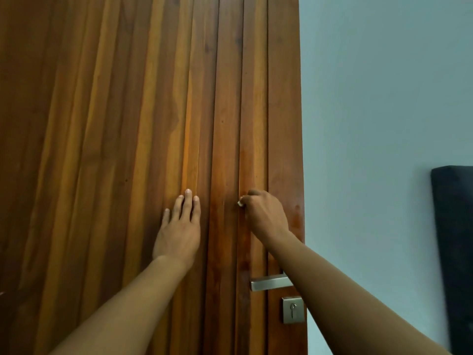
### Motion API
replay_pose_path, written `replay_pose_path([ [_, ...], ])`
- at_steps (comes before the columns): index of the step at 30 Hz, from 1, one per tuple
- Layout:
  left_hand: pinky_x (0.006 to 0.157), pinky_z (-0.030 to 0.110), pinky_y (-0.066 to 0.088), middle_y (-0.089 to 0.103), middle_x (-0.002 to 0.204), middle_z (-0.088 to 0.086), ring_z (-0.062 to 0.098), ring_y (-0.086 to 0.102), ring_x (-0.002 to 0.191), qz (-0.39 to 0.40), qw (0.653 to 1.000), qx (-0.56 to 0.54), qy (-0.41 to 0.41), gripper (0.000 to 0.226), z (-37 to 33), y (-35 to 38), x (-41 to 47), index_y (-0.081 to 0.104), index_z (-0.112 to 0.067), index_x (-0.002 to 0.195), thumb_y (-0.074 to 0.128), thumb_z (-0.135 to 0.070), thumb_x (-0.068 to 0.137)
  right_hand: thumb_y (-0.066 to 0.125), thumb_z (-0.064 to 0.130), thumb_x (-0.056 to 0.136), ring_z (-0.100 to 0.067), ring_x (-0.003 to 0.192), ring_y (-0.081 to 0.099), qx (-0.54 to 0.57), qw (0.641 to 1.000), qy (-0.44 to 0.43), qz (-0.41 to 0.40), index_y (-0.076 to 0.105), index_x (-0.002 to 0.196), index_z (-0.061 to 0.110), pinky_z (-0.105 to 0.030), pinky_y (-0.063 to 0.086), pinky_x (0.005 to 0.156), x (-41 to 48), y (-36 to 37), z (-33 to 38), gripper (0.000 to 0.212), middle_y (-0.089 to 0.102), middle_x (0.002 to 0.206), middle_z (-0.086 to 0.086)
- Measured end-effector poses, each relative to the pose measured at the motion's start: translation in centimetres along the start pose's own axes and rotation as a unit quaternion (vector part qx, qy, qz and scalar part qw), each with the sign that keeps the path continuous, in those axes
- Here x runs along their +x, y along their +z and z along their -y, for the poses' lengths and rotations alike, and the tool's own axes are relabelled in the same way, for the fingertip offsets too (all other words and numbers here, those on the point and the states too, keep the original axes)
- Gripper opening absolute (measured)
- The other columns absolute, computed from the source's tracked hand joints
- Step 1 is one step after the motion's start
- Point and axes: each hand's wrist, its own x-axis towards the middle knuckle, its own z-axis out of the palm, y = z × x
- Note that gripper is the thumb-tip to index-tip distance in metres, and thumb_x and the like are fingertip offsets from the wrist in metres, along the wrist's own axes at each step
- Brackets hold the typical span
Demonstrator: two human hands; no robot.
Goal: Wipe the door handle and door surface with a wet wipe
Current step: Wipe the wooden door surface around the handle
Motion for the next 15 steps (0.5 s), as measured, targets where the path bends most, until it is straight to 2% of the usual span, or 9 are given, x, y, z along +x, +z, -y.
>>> replay_pose_path([
  [4, 0.123, 0.047, 0.016, -0.026, 0.160, 0.017, 0.034, -0.015, 0.150, 0.003, 1.000, -0.002, -0.002, 0.104, -0.2, -0.2, 0.0, -0.020, -0.008, 0.151, 0.064, -0.005, 0.090, 0.062, 0.012, 0.092, -0.015, 0.084, 0.063, 0.004, 0.999, -0.006, 0.036, 0.071, 0.111, 0.016, -0.030, 0.057, 0.076, -2.3, 0.9, 0.3, 0.022, 0.065, 0.098, 0.000],
  [7, 0.123, 0.047, 0.017, -0.026, 0.160, 0.017, 0.034, -0.014, 0.150, 0.004, 1.000, 0.000, -0.002, 0.104, -0.2, -0.2, 0.0, -0.019, -0.007, 0.151, 0.065, -0.005, 0.090, 0.060, 0.008, 0.092, -0.017, 0.082, 0.063, -0.003, 0.998, -0.015, 0.054, 0.070, 0.112, 0.015, -0.030, 0.056, 0.075, -3.6, 1.1, 0.5, 0.024, 0.064, 0.099, -0.001],
  [10, 0.123, 0.047, 0.017, -0.027, 0.160, 0.017, 0.034, -0.015, 0.150, 0.005, 1.000, -0.001, -0.001, 0.103, -0.1, -0.1, -0.1, -0.019, -0.008, 0.152, 0.064, -0.005, 0.090, 0.057, 0.012, 0.094, -0.016, 0.080, 0.061, -0.014, 0.997, -0.028, 0.077, 0.069, 0.112, 0.015, -0.026, 0.054, 0.070, -4.7, 1.4, 0.8, 0.021, 0.062, 0.098, -0.001],
  [15, 0.123, 0.047, 0.018, -0.025, 0.160, 0.017, 0.034, -0.014, 0.150, 0.010, 1.000, 0.000, -0.003, 0.105, -0.2, -0.2, 0.0, -0.017, -0.008, 0.152, 0.067, -0.007, 0.089, 0.058, 0.016, 0.094, -0.018, 0.079, 0.060, -0.043, 0.992, -0.048, 0.105, 0.065, 0.112, 0.014, -0.027, 0.054, 0.066, -5.1, 1.4, 0.9, 0.019, 0.059, 0.099, -0.002],
])
